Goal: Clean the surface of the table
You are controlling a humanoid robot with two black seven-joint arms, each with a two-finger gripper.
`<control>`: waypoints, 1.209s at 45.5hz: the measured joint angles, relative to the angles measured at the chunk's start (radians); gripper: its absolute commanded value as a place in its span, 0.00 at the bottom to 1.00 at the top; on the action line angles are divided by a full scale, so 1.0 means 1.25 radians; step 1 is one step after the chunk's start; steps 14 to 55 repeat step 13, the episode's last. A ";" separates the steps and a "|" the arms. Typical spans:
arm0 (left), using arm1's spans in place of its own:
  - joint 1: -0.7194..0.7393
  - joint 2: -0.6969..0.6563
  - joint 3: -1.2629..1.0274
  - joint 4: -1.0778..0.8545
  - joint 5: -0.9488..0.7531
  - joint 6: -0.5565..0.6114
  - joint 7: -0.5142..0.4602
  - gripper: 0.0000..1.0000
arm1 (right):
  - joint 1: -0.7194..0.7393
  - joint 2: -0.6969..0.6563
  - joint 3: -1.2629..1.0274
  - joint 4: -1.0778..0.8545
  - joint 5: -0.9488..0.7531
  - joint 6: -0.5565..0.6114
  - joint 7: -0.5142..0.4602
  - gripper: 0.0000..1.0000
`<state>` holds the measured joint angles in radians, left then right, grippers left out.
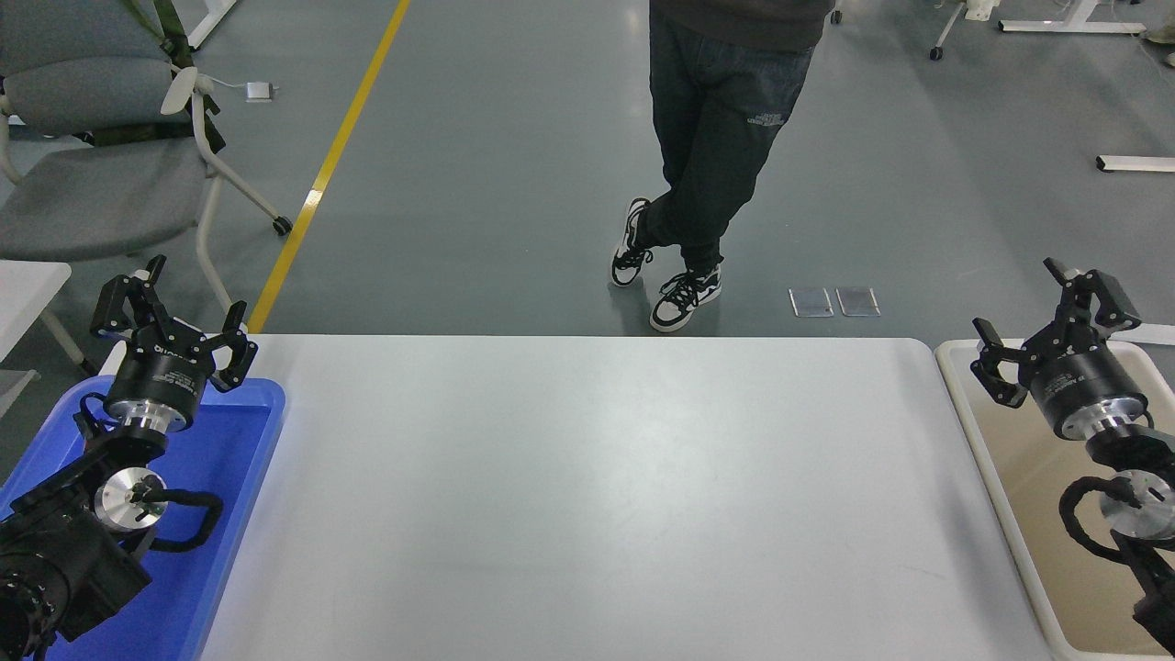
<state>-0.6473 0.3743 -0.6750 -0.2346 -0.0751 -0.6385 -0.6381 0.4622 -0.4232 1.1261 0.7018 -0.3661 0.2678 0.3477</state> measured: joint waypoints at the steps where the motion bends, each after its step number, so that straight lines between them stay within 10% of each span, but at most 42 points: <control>1: 0.000 0.000 0.000 0.000 0.000 0.000 0.000 1.00 | 0.001 0.004 -0.001 -0.001 -0.001 0.000 0.002 1.00; 55: 0.000 0.000 0.000 0.000 0.000 0.000 0.000 1.00 | 0.026 0.053 -0.024 -0.046 -0.017 0.002 0.056 1.00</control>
